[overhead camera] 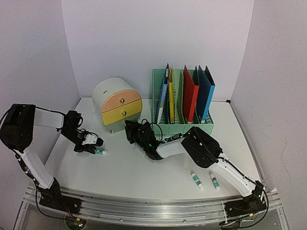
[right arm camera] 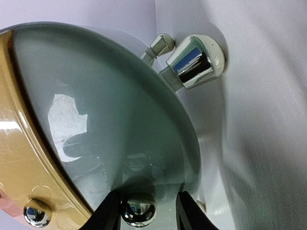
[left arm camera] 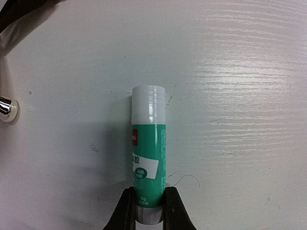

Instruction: Organize the desk

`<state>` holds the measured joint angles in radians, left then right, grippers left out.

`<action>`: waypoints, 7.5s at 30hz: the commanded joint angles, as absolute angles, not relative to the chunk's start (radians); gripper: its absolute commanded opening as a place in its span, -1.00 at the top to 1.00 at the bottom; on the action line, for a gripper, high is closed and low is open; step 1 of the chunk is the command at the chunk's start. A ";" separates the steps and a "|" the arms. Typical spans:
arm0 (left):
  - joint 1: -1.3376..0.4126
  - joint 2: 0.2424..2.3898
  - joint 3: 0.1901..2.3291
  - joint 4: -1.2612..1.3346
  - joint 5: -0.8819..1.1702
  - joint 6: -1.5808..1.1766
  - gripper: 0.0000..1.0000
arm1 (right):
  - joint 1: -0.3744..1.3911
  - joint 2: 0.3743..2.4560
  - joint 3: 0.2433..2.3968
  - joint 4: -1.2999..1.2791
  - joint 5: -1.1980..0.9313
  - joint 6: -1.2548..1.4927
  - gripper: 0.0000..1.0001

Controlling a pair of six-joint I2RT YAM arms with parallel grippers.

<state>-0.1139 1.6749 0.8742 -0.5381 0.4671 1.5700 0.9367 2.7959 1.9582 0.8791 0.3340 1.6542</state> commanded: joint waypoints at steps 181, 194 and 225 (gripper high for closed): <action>-0.461 1.101 1.041 -0.317 0.987 0.429 -0.87 | 0.731 1.419 1.073 -0.941 0.469 0.916 1.00; -0.471 1.147 1.049 -0.105 1.107 -0.092 -0.70 | 1.171 1.515 1.414 0.170 0.398 0.487 1.00; -0.473 1.196 1.132 -0.282 0.893 0.109 1.00 | 1.207 1.680 1.565 0.095 0.475 0.490 -0.94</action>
<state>-0.4750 1.2018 1.0845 -0.1058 1.1263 -0.1395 1.1998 1.7640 1.6252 0.1818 0.3016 0.4786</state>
